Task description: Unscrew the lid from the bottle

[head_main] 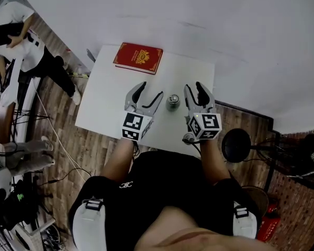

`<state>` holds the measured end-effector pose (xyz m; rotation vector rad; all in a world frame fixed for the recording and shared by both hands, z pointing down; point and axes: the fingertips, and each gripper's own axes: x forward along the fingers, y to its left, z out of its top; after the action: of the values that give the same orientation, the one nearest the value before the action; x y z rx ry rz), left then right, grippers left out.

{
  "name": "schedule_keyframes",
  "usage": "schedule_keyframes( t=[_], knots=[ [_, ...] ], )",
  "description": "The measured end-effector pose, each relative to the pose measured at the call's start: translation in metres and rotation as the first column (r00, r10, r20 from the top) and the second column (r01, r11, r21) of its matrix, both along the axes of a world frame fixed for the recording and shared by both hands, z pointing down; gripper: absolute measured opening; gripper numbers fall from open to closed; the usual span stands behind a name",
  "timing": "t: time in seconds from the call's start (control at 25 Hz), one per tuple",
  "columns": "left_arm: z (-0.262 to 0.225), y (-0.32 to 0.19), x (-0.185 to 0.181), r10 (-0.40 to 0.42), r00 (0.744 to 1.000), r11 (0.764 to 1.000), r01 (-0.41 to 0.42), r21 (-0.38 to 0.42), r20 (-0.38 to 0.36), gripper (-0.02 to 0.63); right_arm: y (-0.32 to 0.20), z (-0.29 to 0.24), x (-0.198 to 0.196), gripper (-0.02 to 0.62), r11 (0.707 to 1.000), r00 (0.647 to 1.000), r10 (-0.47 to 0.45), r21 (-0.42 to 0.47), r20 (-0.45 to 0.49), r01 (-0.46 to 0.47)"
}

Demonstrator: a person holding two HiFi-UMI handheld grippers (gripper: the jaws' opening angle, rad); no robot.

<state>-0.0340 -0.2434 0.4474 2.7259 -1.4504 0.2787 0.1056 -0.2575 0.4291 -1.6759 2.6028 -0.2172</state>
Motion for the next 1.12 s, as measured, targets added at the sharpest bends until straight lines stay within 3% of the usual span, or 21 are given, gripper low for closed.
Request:
schedule_keyframes(
  t=[0.16, 0.32, 0.52, 0.68, 0.88, 1.12],
  knots=[
    [0.037, -0.001, 0.002, 0.032, 0.999, 0.997, -0.032, -0.072, 0.006, 0.31, -0.006, 0.017, -0.005, 0.153, 0.999, 1.0, -0.024, -0.039, -0.015, 0.024],
    [0.075, 0.001, 0.009, 0.088, 0.995, 0.984, -0.095, -0.149, -0.054, 0.309, -0.005, 0.039, -0.018, 0.153, 0.995, 0.996, -0.066, -0.082, -0.054, 0.062],
    [0.11, 0.007, 0.021, 0.163, 0.984, 0.967, -0.174, -0.184, -0.077, 0.31, 0.001, 0.071, -0.031, 0.153, 0.982, 0.99, -0.127, -0.15, -0.068, 0.115],
    [0.146, 0.014, 0.029, 0.244, 0.964, 0.939, -0.261, -0.222, -0.102, 0.31, 0.008, 0.103, -0.04, 0.157, 0.964, 0.985, -0.165, -0.217, -0.044, 0.151],
    [0.177, 0.014, 0.04, 0.328, 0.938, 0.907, -0.345, -0.242, -0.11, 0.311, 0.015, 0.14, -0.052, 0.23, 0.943, 0.965, -0.227, -0.276, -0.128, 0.186],
    [0.204, 0.011, 0.067, 0.421, 0.903, 0.864, -0.429, -0.263, -0.089, 0.36, 0.014, 0.168, -0.05, 0.238, 0.93, 0.955, -0.227, -0.334, -0.19, 0.155]
  ],
)
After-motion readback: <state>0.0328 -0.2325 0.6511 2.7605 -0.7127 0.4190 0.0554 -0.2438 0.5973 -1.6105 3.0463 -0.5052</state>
